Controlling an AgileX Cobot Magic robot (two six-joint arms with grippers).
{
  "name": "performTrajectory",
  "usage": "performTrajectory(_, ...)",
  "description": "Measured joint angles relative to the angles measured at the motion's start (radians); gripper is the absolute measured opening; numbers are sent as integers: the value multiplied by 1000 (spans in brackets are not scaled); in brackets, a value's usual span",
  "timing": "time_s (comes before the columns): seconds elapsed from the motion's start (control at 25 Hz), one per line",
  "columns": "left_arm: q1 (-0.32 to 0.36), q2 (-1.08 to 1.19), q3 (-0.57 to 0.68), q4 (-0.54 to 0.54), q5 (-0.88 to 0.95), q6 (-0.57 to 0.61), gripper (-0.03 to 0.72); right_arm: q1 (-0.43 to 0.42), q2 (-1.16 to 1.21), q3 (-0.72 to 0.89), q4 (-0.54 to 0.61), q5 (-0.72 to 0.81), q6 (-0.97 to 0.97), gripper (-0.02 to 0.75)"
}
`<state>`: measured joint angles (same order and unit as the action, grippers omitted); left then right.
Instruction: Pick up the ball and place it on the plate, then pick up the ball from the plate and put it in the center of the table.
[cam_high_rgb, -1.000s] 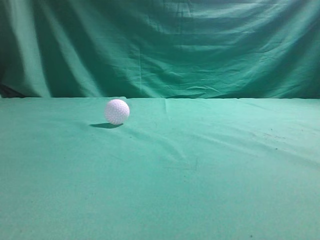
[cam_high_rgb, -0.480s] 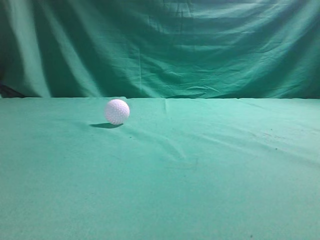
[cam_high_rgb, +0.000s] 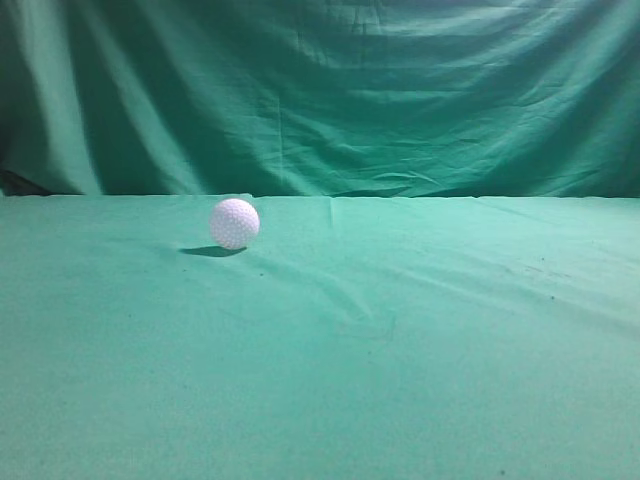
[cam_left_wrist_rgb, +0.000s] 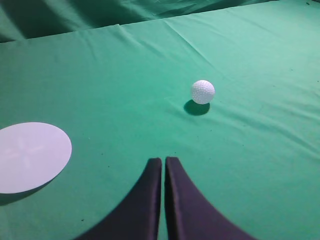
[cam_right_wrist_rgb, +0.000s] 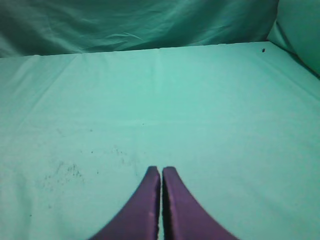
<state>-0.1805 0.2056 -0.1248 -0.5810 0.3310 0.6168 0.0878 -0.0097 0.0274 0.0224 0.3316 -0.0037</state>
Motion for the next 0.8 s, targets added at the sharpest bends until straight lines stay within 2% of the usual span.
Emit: performTrajectory(0.8, 0, 0, 0, 0, 0, 0, 0, 0, 0, 0, -10, 46, -2, 0)
